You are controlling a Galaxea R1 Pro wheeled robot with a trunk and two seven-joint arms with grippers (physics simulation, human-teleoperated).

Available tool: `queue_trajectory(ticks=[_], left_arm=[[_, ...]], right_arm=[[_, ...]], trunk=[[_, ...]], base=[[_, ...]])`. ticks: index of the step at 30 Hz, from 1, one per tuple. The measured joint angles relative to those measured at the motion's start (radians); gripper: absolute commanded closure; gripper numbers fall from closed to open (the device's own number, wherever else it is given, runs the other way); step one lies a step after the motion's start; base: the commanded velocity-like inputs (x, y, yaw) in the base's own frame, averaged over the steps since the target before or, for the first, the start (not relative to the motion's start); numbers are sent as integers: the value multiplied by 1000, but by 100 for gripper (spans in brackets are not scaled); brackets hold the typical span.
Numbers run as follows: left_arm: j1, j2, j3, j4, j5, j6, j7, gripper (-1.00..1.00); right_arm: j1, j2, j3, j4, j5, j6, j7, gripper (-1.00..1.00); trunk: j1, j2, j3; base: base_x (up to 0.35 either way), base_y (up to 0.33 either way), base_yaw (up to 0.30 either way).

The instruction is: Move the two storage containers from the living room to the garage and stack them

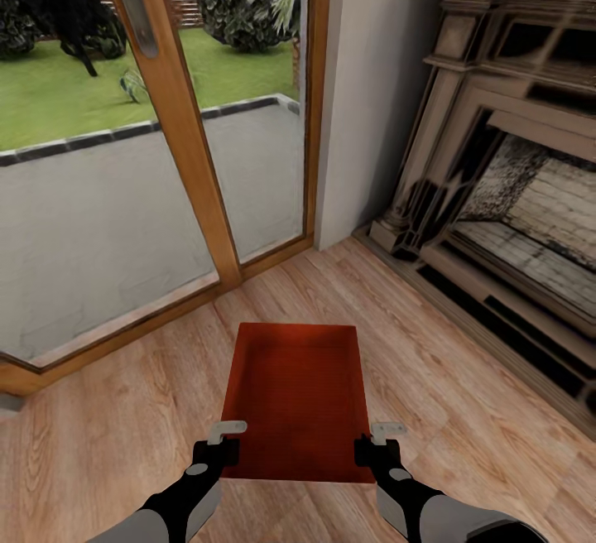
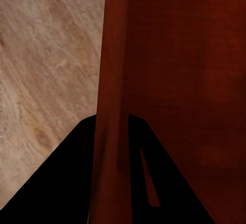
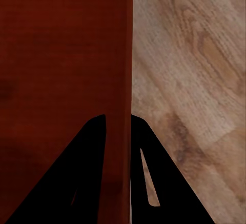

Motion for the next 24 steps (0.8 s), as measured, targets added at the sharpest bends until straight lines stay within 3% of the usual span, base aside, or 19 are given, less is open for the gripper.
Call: queue_trajectory(ticks=[24], left_arm=[[0,0,1,0,-1,0,0,100]], right_arm=[[0,0,-1,0,1,0,1,100]], trunk=[[-92,168,75]], base=[[0,0,0]])
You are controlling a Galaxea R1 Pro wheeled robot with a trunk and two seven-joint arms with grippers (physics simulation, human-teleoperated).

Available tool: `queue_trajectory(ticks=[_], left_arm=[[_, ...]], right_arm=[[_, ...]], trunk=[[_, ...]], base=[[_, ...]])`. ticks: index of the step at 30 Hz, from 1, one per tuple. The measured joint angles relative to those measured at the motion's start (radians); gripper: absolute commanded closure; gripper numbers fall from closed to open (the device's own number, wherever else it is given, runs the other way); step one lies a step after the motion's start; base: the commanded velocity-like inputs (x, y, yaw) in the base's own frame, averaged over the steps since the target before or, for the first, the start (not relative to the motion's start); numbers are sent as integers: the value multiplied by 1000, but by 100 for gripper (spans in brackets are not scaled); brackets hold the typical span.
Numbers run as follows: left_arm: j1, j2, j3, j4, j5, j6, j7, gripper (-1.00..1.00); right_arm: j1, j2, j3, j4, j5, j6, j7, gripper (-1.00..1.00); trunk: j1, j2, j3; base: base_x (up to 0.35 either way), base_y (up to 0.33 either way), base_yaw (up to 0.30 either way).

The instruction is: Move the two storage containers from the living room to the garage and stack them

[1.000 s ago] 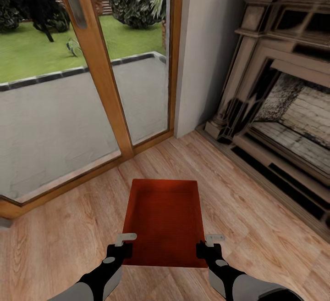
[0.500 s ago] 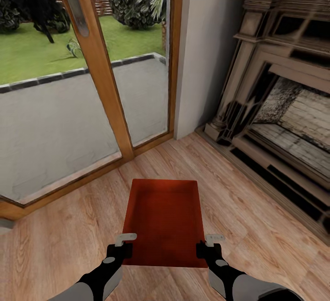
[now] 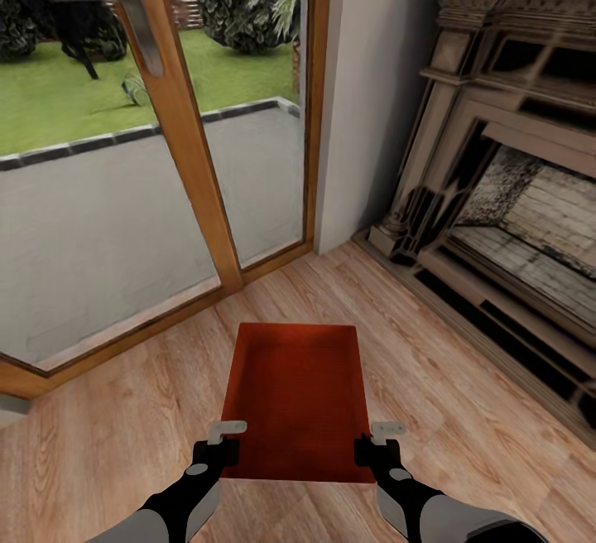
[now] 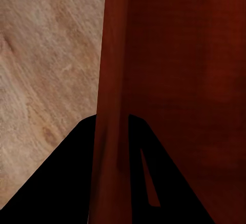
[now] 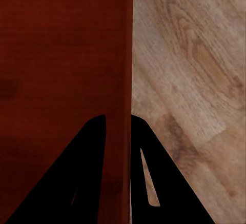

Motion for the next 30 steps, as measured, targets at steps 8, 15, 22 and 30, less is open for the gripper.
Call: queue_trajectory(ticks=[8,15,22,30], left_arm=[[0,0,1,1,-2,0,0,100],[0,0,2,4,-4,0,-2,100],[0,0,2,4,-4,0,-2,100],[0,0,3,4,-4,0,-2,100]], right_arm=[[0,0,-1,0,1,0,0,100],[0,0,0,1,0,1,2,100],[0,0,1,1,-1,1,2,100],[0,1,4,2,-5,0,0,100]], trunk=[[-31,56,25],[-58,105,47],[-84,154,69],[-107,196,88]], base=[[0,0,0],[0,0,0],[0,0,0],[0,0,0]])
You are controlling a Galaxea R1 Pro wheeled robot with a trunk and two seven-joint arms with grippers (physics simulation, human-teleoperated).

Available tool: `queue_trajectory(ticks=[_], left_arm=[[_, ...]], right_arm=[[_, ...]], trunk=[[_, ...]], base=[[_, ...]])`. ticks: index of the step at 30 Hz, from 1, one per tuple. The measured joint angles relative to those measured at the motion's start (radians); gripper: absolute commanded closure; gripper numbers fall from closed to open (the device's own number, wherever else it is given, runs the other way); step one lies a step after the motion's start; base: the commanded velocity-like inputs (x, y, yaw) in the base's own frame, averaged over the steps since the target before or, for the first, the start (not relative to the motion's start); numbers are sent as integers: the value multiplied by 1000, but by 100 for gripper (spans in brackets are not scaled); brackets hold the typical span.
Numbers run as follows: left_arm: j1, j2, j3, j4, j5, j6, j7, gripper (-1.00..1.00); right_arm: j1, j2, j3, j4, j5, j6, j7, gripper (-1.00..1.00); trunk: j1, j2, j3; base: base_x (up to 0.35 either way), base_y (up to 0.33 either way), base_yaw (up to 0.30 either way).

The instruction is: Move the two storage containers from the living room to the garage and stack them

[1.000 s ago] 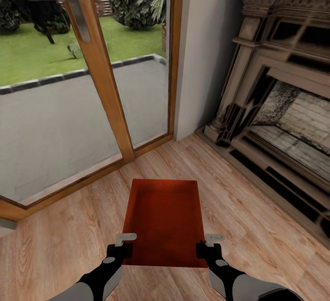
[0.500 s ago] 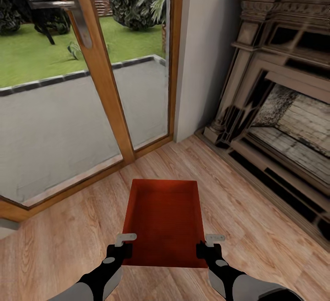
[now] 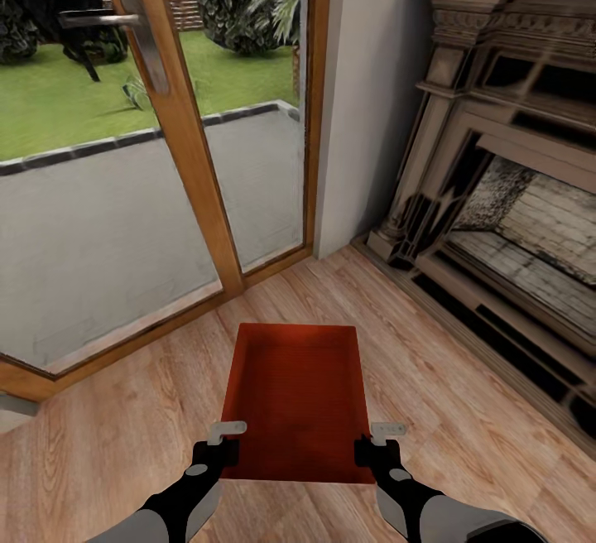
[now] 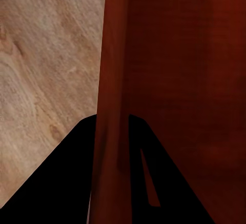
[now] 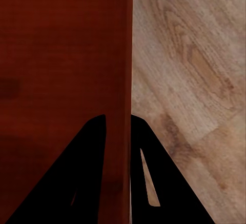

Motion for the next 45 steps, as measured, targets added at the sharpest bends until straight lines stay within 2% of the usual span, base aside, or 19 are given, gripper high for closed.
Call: queue_trajectory(ticks=[7,12,15,19,45], left_arm=[[0,-1,-1,1,2,-1,0,100],[0,2,-28,4,40,-4,3,100],[0,2,-33,5,46,-5,3,100],[1,5,-36,5,52,-4,1,100],[0,4,-37,8,53,-4,1,100]], right_arm=[[0,0,0,0,1,0,0,100],[0,0,7,2,-4,0,-1,100],[0,1,9,2,-5,1,-1,100],[0,4,-4,0,17,4,-12,100],[0,4,-4,2,16,5,-11,100]], trunk=[[0,0,0],[0,0,0],[0,0,0],[0,0,0],[0,0,34]], base=[[0,0,0],[0,0,0],[0,0,0],[0,0,-11],[0,0,-113]])
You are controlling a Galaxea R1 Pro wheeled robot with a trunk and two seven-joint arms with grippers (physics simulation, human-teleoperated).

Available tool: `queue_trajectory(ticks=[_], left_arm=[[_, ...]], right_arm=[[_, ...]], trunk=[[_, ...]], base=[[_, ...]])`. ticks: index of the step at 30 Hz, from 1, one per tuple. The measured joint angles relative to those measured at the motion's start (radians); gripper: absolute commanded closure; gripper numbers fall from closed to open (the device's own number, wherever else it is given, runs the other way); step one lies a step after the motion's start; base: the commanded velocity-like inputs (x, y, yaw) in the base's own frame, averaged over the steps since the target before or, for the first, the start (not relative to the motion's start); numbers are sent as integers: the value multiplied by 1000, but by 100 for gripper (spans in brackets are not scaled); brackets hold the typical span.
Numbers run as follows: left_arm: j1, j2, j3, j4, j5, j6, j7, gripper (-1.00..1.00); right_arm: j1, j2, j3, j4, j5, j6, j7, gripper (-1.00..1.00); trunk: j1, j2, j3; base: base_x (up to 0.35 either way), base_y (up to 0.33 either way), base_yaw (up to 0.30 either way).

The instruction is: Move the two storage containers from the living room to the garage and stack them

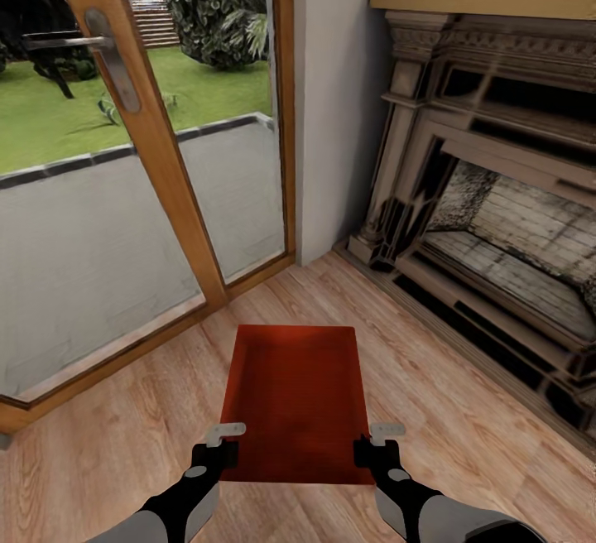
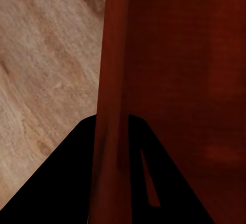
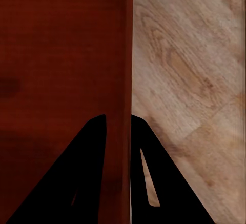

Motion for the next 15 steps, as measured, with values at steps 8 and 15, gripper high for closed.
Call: queue_trajectory(ticks=[8,15], left_arm=[[0,0,0,0,0,0,0,100],[0,0,0,0,0,0,0,100]], right_arm=[[0,0,1,0,0,0,0,100],[0,0,1,0,-1,0,0,100]], trunk=[[0,0,3],[0,0,13]], base=[[0,0,-21],[0,0,-1]])
